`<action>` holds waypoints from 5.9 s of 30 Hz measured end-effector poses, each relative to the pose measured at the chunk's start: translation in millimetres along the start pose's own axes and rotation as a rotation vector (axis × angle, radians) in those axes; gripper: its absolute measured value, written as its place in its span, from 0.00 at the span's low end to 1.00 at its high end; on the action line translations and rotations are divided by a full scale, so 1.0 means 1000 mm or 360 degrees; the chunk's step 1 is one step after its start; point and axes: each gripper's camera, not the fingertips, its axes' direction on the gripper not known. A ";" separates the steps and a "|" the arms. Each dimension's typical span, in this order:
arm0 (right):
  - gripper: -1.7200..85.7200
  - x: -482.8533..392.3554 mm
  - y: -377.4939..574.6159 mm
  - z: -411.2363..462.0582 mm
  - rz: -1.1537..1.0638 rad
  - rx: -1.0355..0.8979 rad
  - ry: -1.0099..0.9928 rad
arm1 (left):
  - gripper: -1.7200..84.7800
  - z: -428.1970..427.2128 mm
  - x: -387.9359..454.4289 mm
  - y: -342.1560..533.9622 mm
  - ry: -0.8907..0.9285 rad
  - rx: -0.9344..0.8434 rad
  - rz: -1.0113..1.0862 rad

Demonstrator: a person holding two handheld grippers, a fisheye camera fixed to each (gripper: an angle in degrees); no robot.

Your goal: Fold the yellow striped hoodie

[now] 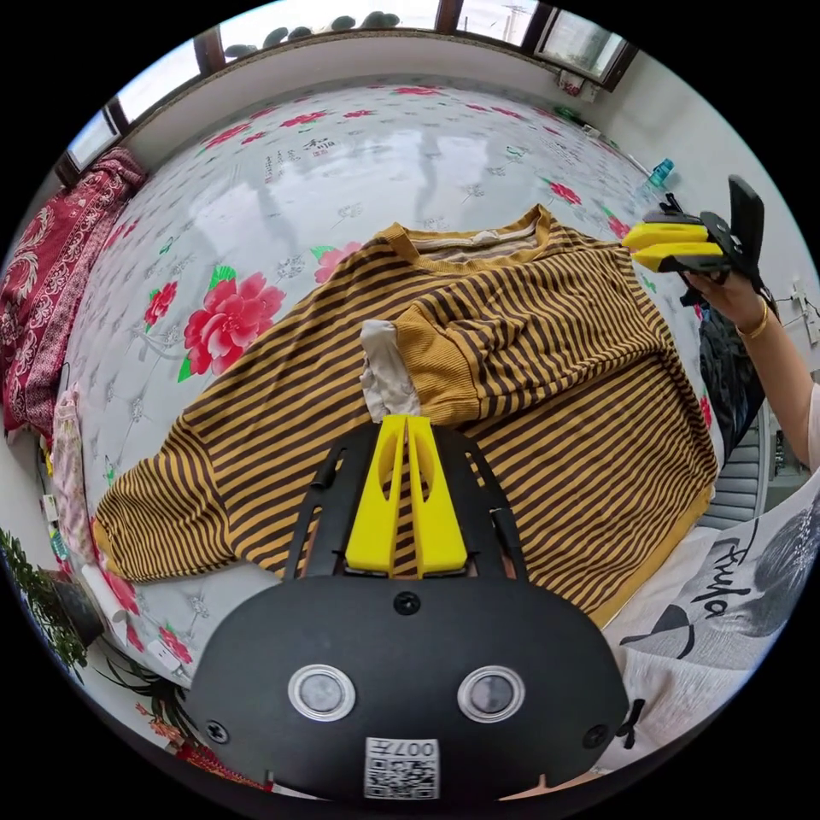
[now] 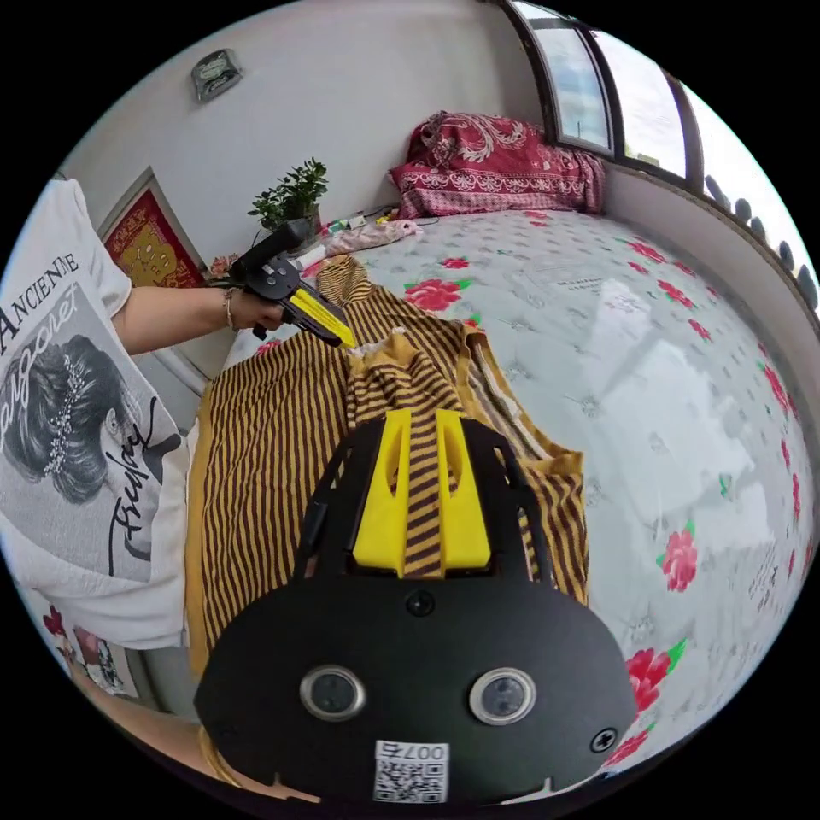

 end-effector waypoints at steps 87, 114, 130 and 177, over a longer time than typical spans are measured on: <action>0.02 0.103 -0.035 0.059 0.0078 -0.0310 -0.0167 | 0.07 0.184 0.235 0.076 -0.0712 0.0462 0.0704; 0.02 0.051 0.012 0.217 0.0533 -0.0324 0.0220 | 0.01 0.235 0.137 0.060 -0.0690 0.0036 0.0528; 0.08 -0.054 0.035 0.149 0.0873 -0.0073 0.0573 | 0.01 0.109 0.026 0.113 -0.0041 0.0300 0.0109; 0.02 -0.076 0.288 0.159 0.1358 -0.0304 -0.0191 | 0.01 -0.014 -0.163 0.305 0.0681 -0.0318 -0.0523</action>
